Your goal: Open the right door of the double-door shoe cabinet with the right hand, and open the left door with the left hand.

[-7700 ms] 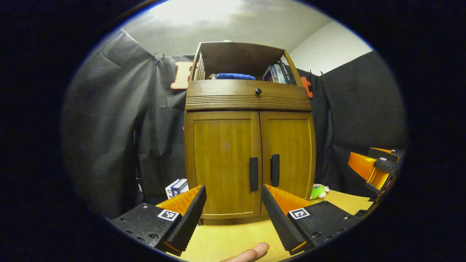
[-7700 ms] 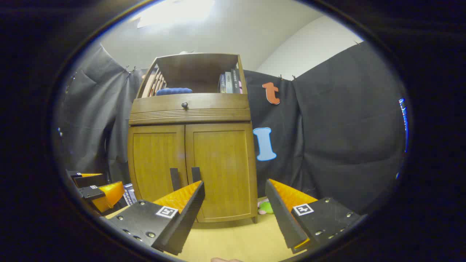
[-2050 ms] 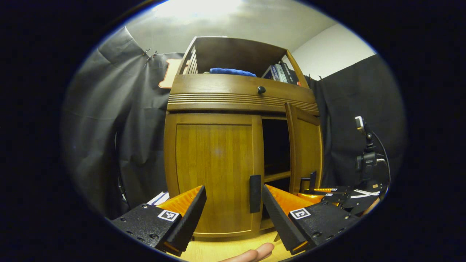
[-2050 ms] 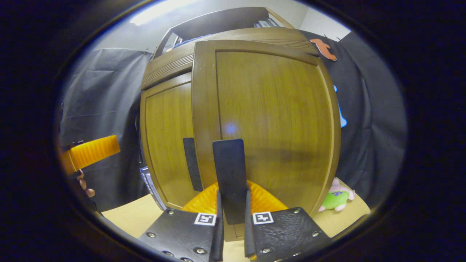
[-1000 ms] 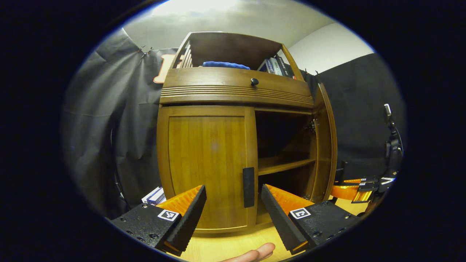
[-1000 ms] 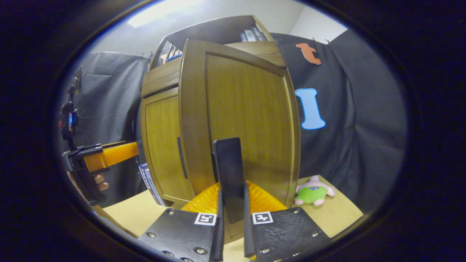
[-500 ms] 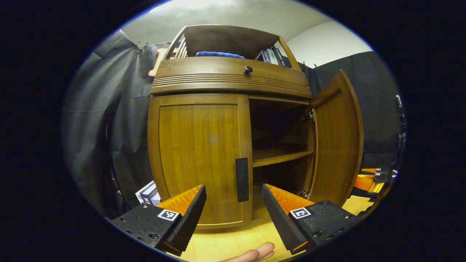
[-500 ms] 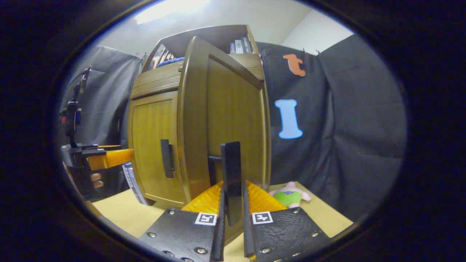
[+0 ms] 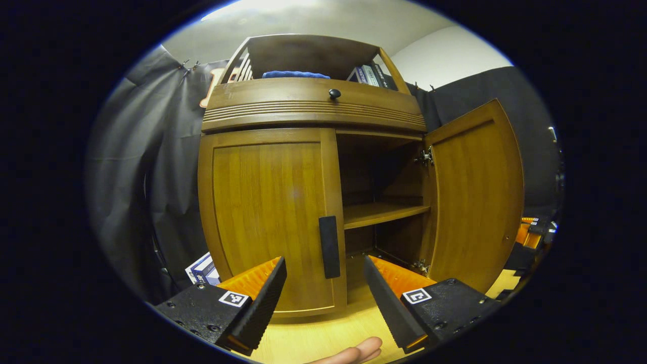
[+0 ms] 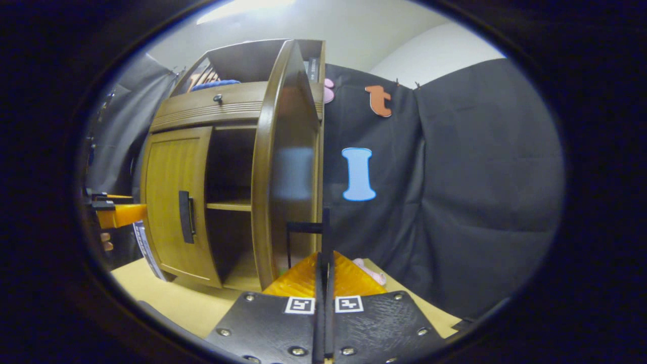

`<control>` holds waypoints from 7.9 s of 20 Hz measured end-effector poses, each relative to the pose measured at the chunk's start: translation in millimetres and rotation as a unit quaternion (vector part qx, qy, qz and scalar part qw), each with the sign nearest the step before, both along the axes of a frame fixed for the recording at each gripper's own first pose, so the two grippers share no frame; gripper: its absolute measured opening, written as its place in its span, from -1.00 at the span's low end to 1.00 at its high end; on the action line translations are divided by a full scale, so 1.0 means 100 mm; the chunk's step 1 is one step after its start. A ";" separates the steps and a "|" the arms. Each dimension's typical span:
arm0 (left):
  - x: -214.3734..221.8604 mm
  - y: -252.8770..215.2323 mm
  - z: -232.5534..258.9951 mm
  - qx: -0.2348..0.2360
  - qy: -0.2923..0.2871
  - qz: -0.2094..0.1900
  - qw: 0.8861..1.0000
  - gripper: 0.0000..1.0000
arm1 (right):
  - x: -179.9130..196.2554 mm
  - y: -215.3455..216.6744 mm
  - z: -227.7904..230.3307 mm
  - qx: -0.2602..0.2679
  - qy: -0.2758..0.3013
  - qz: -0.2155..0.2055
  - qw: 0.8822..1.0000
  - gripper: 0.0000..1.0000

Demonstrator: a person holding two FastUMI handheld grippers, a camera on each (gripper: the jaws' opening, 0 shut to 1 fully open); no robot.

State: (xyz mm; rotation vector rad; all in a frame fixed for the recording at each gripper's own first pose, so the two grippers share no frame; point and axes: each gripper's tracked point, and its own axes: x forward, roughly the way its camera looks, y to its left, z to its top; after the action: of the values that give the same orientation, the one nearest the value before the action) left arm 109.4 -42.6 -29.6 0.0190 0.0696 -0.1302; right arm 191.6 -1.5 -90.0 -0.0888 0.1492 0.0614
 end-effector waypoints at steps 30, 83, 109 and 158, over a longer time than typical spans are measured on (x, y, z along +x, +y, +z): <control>0.36 -0.17 -0.12 -0.015 -0.006 -0.024 1.000 0.94 | 0.12 -0.75 0.07 0.012 0.039 0.074 0.996 -0.98; 1.19 -0.20 -0.29 -0.046 0.001 -0.065 0.997 -0.40 | -1.64 -0.02 0.53 0.106 -0.079 -0.023 0.991 0.97; 0.21 0.57 -0.16 -0.056 0.004 -0.086 0.995 -0.39 | -1.43 0.60 0.62 0.064 -0.038 0.035 0.997 0.87; -0.38 2.17 -0.36 -0.039 -0.002 0.041 0.998 -0.89 | -1.27 1.10 0.28 0.107 -0.008 0.040 0.993 0.87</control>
State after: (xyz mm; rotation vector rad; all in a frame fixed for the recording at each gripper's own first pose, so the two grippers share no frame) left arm 71.3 174.3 -65.7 -0.0608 0.0605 -0.0514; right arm 64.2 108.2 -61.7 0.1195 0.1225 0.1564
